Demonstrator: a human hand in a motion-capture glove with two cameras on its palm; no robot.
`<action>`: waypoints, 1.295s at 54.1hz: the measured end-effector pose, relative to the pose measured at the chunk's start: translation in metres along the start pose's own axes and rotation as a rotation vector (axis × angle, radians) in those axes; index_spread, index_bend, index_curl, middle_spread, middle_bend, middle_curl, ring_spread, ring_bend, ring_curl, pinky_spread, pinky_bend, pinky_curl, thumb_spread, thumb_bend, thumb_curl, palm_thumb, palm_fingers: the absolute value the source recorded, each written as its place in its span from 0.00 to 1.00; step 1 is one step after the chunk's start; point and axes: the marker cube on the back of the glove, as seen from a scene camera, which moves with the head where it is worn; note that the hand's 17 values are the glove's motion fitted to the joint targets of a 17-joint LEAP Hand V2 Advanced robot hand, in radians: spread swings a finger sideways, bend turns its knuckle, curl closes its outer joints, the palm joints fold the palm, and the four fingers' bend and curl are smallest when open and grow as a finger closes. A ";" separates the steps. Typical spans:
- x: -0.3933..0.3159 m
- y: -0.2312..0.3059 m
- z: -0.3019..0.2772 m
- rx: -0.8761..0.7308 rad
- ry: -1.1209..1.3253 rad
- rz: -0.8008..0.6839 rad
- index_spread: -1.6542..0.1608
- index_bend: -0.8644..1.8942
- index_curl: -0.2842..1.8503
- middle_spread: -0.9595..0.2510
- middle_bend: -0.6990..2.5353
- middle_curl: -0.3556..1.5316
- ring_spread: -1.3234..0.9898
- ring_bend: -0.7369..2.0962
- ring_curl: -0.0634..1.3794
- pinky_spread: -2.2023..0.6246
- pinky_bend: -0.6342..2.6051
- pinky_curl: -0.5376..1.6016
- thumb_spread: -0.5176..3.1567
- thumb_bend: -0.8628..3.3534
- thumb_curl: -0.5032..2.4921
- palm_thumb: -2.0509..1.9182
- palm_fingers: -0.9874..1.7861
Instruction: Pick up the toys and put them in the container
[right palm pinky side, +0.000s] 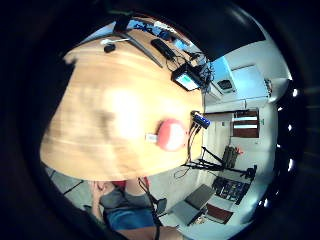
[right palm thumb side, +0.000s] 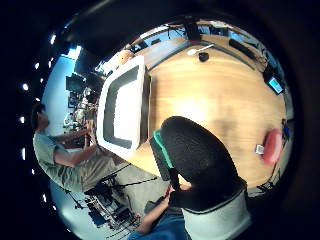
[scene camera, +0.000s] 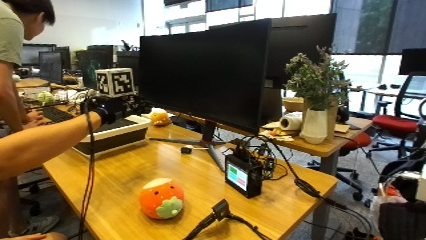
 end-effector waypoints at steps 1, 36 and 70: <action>0.000 0.000 0.000 0.001 0.000 0.000 0.84 0.35 0.14 0.77 0.25 0.20 0.56 0.32 0.05 0.78 0.36 0.30 0.26 0.20 0.17 0.51 0.36; 0.104 0.041 -0.029 0.010 0.000 0.113 0.76 0.36 0.22 0.74 0.27 0.29 0.54 0.34 0.16 0.78 0.42 0.39 0.49 0.19 0.22 0.50 0.32; 0.266 0.099 0.104 -0.138 0.000 0.302 0.75 0.36 0.23 0.76 0.27 0.33 0.54 0.42 0.24 0.78 0.55 0.44 0.45 0.19 0.24 0.50 0.34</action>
